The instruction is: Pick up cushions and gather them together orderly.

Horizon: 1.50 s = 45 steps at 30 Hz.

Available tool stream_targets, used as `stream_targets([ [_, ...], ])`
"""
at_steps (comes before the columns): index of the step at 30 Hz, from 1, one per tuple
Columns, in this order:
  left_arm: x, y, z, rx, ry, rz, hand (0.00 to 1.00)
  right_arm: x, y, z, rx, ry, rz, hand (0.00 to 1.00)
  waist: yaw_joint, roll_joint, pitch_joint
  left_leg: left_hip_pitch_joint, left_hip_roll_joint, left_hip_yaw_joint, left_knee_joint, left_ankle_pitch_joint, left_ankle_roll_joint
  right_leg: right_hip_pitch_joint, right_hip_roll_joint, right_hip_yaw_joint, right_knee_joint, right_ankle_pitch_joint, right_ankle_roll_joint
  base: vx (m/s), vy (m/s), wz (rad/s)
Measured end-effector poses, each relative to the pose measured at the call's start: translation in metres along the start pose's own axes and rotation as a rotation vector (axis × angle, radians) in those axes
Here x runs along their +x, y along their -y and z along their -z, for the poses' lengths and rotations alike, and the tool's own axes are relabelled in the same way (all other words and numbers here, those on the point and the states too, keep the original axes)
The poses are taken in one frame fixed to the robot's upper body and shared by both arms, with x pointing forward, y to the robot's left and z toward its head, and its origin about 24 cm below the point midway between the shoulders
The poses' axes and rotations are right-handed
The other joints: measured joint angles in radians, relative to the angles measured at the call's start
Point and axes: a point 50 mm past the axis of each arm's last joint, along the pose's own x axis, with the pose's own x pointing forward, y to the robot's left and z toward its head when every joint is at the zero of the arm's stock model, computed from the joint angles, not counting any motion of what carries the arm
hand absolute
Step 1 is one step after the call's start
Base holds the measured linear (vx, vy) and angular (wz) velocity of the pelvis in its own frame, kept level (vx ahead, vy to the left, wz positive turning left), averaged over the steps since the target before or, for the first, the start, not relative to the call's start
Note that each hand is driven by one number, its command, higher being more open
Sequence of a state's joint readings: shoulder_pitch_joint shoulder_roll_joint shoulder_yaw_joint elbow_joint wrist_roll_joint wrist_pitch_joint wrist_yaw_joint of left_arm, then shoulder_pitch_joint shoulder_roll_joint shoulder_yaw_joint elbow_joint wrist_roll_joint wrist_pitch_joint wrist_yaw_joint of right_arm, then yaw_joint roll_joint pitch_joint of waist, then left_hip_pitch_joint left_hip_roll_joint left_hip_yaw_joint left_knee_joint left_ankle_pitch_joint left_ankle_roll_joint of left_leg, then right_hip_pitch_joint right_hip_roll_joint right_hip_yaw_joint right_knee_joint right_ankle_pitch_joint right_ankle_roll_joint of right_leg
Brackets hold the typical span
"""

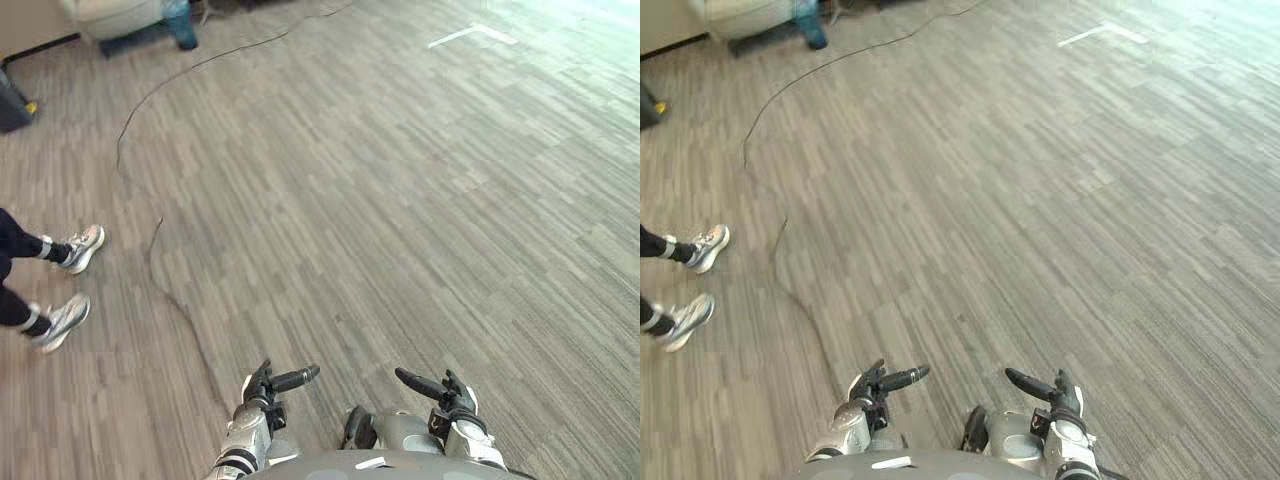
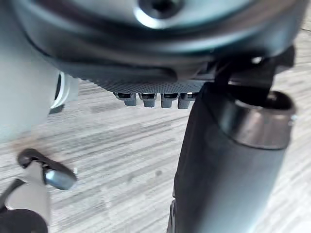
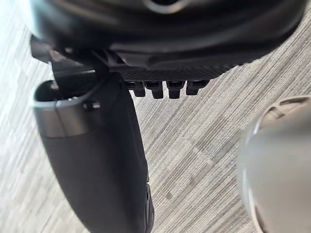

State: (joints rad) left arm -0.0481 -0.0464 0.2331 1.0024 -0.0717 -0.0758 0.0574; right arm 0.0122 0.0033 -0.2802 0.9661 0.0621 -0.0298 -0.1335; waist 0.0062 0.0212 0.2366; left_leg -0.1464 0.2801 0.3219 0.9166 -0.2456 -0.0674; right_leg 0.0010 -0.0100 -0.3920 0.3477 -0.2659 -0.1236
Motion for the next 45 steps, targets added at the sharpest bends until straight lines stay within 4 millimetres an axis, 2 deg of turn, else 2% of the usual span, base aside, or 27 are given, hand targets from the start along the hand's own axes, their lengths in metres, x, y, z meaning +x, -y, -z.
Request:
stream_targets([
  [2,0.0,0.002,-0.005,-0.035,0.037,0.0,1.0,0.0,0.003,0.004,-0.001,-0.018,0.013,1.0,0.016,-0.009,0.005,-0.08,-0.043,-0.051,-0.247,-0.007,0.015,0.073,0.0,0.082,-0.037,-0.014,0.03,0.3,0.109,-0.95],
  [6,0.0,0.002,-0.01,-0.052,0.076,0.009,1.0,-0.001,0.002,0.008,-0.04,-0.035,0.008,1.0,0.025,-0.015,-0.001,-0.146,-0.094,-0.174,-0.577,0.044,-0.032,0.116,-0.003,0.194,-0.051,-0.06,0.095,0.36,0.211,-0.78],
  [7,0.0,0.002,-0.01,-0.052,0.076,0.009,1.0,-0.001,0.002,0.009,-0.041,-0.036,0.008,1.0,0.025,-0.015,-0.001,-0.147,-0.095,-0.175,-0.581,0.046,-0.032,0.117,-0.004,0.197,-0.051,-0.061,0.096,0.54,0.329,-1.0],
  [9,0.0,-0.001,-0.01,-0.07,0.073,-0.008,1.0,-0.005,-0.001,0.021,-0.034,-0.07,0.008,1.0,0.048,-0.043,-0.041,-0.154,-0.132,-0.195,-0.539,0.178,0.004,0.161,-0.036,0.309,-0.059,-0.111,0.155,0.52,0.292,-1.15],
  [10,0.0,-0.001,-0.009,-0.071,0.065,-0.012,1.0,-0.006,0.0,0.023,-0.035,-0.076,0.011,1.0,0.049,-0.057,-0.055,-0.161,-0.144,-0.195,-0.505,0.179,0.011,0.157,-0.052,0.331,-0.048,-0.118,0.169,0.73,0.394,-0.85],
  [12,0.001,-0.008,-0.009,-0.054,0.054,-0.031,1.0,-0.01,-0.005,0.034,-0.024,-0.105,-0.002,1.0,0.047,-0.109,-0.077,-0.121,-0.192,-0.123,-0.45,0.081,0.039,0.071,-0.135,0.398,0.186,-0.123,0.21,0.7,0.384,-0.52],
  [13,0.002,-0.008,-0.009,-0.049,0.046,-0.033,1.0,-0.01,-0.003,0.034,-0.029,-0.103,-0.006,1.0,0.045,-0.116,-0.073,-0.084,-0.213,-0.1,-0.447,0.049,0.053,-0.001,-0.165,0.422,0.367,-0.075,0.247,0.44,0.25,-0.38],
  [15,0.002,-0.01,-0.005,-0.044,0.014,-0.049,1.0,-0.008,-0.001,0.03,-0.05,-0.087,-0.012,1.0,0.04,-0.109,-0.062,-0.01,-0.224,-0.072,-0.458,0.005,0.069,-0.111,-0.193,0.439,0.63,0.025,0.271,0.4,0.217,-0.38],
  [17,0.001,-0.014,0.001,-0.049,-0.008,-0.074,1.0,-0.005,0.002,0.017,-0.071,-0.04,-0.012,1.0,0.036,-0.081,-0.045,0.134,-0.218,-0.03,-0.519,-0.02,0.085,-0.221,-0.226,0.348,0.796,0.014,0.247,0.55,0.239,-0.64],
  [19,0.001,-0.016,0.003,-0.047,-0.013,-0.087,1.0,-0.004,0.001,0.006,-0.077,0.014,-0.018,1.0,0.032,-0.059,-0.037,0.233,-0.203,-0.003,-0.61,-0.022,0.084,-0.327,-0.228,0.222,0.761,-0.004,0.22,0.48,0.099,-0.48],
  [21,0.001,-0.019,0.003,-0.029,-0.016,-0.088,1.0,-0.002,-0.002,0.0,-0.075,0.041,-0.023,1.0,0.028,-0.06,-0.029,0.295,-0.197,0.008,-0.677,-0.022,0.079,-0.381,-0.216,0.147,0.658,-0.015,0.201,0.42,-0.005,-0.23],
  [22,0.0,-0.021,0.01,0.016,-0.043,-0.08,1.0,-0.001,-0.005,-0.002,-0.072,0.034,-0.027,1.0,0.013,-0.069,-0.023,0.366,-0.194,0.031,-0.734,-0.021,0.077,-0.409,-0.179,0.086,0.416,0.001,0.18,0.49,-0.07,-0.15],
  [23,0.0,-0.021,0.011,0.037,-0.053,-0.073,1.0,-0.001,-0.005,-0.002,-0.072,0.034,-0.028,1.0,0.005,-0.074,-0.02,0.39,-0.199,0.03,-0.749,-0.021,0.077,-0.41,-0.163,0.082,0.316,0.031,0.168,0.59,-0.141,0.0],
  [24,-0.001,-0.024,0.015,0.082,-0.072,-0.066,1.0,0.0,-0.005,-0.001,-0.07,0.027,-0.031,1.0,-0.021,-0.089,-0.02,0.441,-0.216,0.012,-0.784,-0.022,0.075,-0.384,-0.127,0.115,0.155,0.207,0.072,0.4,-0.123,0.15],
  [25,-0.001,-0.023,0.017,0.086,-0.079,-0.063,1.0,0.0,-0.003,-0.002,-0.068,0.027,-0.025,1.0,-0.023,-0.081,-0.017,0.451,-0.214,0.004,-0.791,-0.019,0.071,-0.377,-0.116,0.11,0.155,0.205,0.04,0.58,-0.213,-0.05],
  [26,-0.001,-0.013,0.016,0.089,-0.081,-0.031,1.0,0.002,0.0,-0.007,-0.054,0.038,-0.01,1.0,-0.013,-0.049,-0.012,0.456,-0.194,-0.014,-0.79,0.026,0.019,-0.377,-0.094,0.118,0.185,0.164,0.031,0.38,-0.139,-0.22],
  [28,-0.002,-0.007,0.019,0.098,-0.087,-0.012,1.0,0.003,0.006,-0.006,-0.007,0.024,0.017,1.0,-0.019,-0.033,-0.015,0.461,-0.187,-0.039,-0.741,0.073,-0.033,-0.368,-0.096,0.119,0.233,0.089,0.012,0.52,-0.231,-0.14],
  [29,-0.002,-0.005,0.02,0.103,-0.087,-0.008,1.0,0.003,0.008,-0.006,0.001,0.021,0.026,1.0,-0.024,-0.022,-0.016,0.433,-0.159,-0.05,-0.651,0.083,-0.05,-0.333,-0.085,0.106,0.217,0.072,0.01,0.52,-0.276,0.27],
  [30,-0.002,-0.003,0.018,0.089,-0.08,-0.004,1.0,0.002,0.006,-0.003,-0.011,0.009,0.02,1.0,-0.039,-0.014,-0.009,0.315,-0.1,-0.118,-0.353,0.129,-0.131,-0.249,-0.065,0.084,0.154,0.056,0.023,0.31,-0.188,0.37],
  [31,-0.001,-0.003,0.016,0.078,-0.072,-0.003,1.0,0.002,0.006,-0.002,-0.019,0.007,0.019,1.0,-0.041,-0.012,-0.008,0.27,-0.083,-0.14,-0.253,0.136,-0.149,-0.219,-0.055,0.077,0.13,0.056,0.023,0.35,-0.225,0.25],
  [32,-0.001,-0.001,0.01,0.061,-0.039,-0.002,1.0,0.0,0.005,0.003,-0.032,-0.004,0.012,1.0,-0.031,-0.006,-0.005,0.151,-0.035,-0.148,0.02,0.132,-0.158,-0.134,-0.022,0.073,0.07,0.055,0.021,0.33,-0.192,-0.09],
  [34,-0.001,-0.003,0.007,0.052,-0.017,-0.006,1.0,0.0,0.003,0.005,-0.057,-0.011,-0.002,1.0,-0.026,-0.011,-0.006,0.064,-0.023,-0.137,0.132,0.117,-0.138,-0.059,-0.003,0.078,0.015,0.05,0.021,0.31,-0.134,-0.19],
  [37,-0.002,0.0,-0.001,0.005,0.035,-0.006,1.0,-0.001,0.003,0.009,-0.071,-0.025,-0.004,1.0,-0.005,-0.015,-0.004,-0.068,-0.027,-0.046,-0.004,0.052,-0.041,0.057,0.013,0.13,-0.073,0.049,0.029,0.3,-0.038,-0.45],
  [38,-0.002,0.0,-0.002,0.003,0.039,-0.005,1.0,-0.001,0.003,0.009,-0.071,-0.027,-0.003,1.0,-0.003,-0.013,-0.005,-0.075,-0.029,-0.039,-0.038,0.047,-0.032,0.066,0.013,0.138,-0.082,0.048,0.031,0.39,0.029,-0.64],
  [41,-0.002,0.001,-0.005,-0.021,0.059,-0.007,1.0,-0.001,0.002,0.01,-0.07,-0.032,-0.003,1.0,0.011,-0.012,-0.004,-0.105,-0.059,-0.026,-0.503,0.064,-0.032,0.148,0.013,0.214,-0.145,0.027,0.067,0.39,0.106,-0.59],
  [42,-0.002,0.001,-0.005,-0.021,0.059,-0.007,1.0,-0.001,0.002,0.01,-0.07,-0.032,-0.003,1.0,0.011,-0.012,-0.004,-0.105,-0.06,-0.027,-0.506,0.064,-0.032,0.149,0.013,0.214,-0.145,0.027,0.068,0.32,0.13,-0.45],
  [45,-0.002,-0.001,-0.005,-0.04,0.063,-0.017,1.0,-0.003,0.003,0.016,-0.08,-0.049,0.005,1.0,0.021,-0.017,-0.007,-0.092,-0.075,-0.03,-0.653,0.196,-0.018,0.216,-0.001,0.283,-0.169,-0.021,0.13,0.49,0.27,-0.61],
])
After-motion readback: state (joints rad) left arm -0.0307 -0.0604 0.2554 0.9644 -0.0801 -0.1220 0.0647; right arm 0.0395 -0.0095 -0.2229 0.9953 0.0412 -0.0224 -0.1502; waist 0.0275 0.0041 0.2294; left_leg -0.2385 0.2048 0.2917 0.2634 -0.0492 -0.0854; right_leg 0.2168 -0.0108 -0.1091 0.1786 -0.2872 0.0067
